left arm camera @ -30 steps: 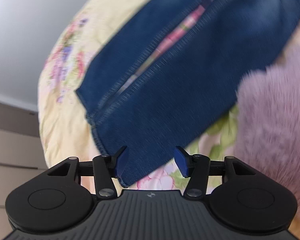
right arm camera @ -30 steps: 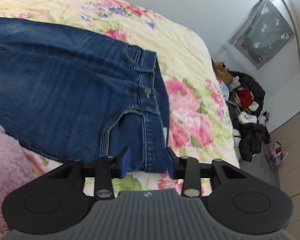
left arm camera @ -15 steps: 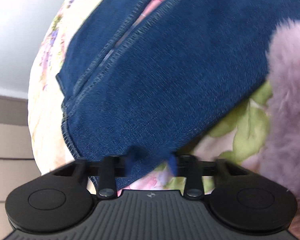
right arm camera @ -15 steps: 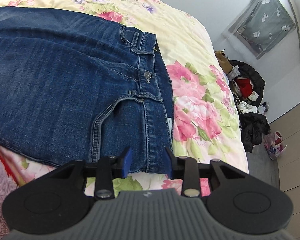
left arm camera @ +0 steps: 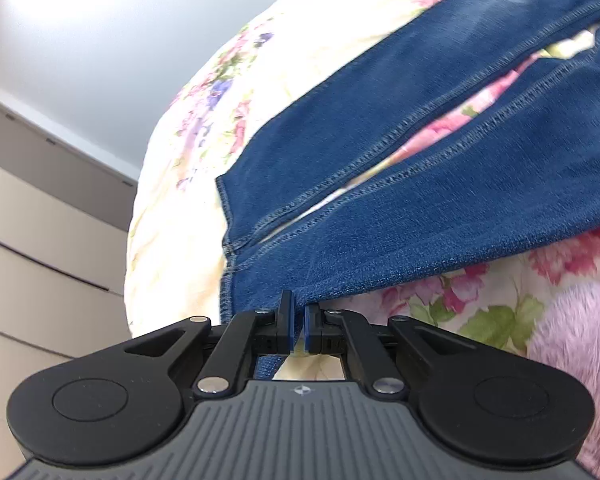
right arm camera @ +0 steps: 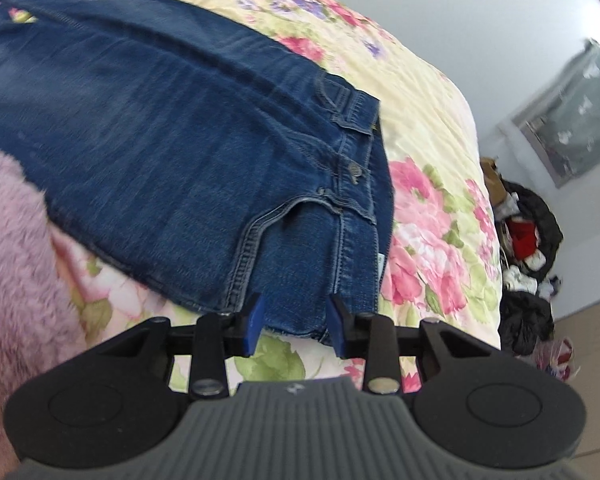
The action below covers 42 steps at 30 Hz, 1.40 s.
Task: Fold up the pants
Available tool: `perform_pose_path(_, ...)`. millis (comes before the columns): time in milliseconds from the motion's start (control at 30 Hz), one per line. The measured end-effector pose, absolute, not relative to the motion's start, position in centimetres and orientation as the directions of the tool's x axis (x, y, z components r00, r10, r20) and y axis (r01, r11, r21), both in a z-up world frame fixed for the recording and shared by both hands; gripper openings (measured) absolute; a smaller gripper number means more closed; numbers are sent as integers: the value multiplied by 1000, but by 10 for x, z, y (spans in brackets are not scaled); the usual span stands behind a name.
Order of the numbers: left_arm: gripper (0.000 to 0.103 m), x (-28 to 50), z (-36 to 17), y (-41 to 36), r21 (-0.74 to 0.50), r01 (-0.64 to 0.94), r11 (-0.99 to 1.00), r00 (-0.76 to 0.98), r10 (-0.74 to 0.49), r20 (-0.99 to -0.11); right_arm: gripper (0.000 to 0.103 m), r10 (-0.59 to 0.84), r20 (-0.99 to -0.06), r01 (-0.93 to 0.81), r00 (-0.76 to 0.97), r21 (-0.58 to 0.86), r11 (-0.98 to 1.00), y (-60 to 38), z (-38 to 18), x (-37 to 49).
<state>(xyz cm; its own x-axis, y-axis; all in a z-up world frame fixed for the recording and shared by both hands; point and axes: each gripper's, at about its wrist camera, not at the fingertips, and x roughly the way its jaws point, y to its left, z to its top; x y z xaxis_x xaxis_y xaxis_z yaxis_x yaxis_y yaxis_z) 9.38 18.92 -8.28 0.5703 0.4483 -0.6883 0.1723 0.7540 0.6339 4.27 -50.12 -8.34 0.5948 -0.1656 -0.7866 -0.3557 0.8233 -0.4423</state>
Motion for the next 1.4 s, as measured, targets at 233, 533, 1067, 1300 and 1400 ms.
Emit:
perform_pose_path(233,4,94,-86,178,649,137,749,540,493,-683,28,-137,-783,-457,607,-484,746,-501,-95,27)
perform_pose_path(533,4,93,-89,174,647,87,758,508,524,-683,37,-122,-788,-642,604,-571,512,-476,-137,22)
perform_pose_path(1067,4,100,-63,196,520,-70,851,571,462,-679,11,-140,-613,-438,778,-687,580,-470,-102,27)
perform_pose_path(1300,3,136,-38,212,474,-151,868,598,462,-655,10,-178,-542,-269,821,-644,716,-468,-41,78)
perform_pose_path(1400,3,167,-30,213,488,-164,857,588,482,-650,10,-192,-530,-227,826,-625,747,-463,-26,113)
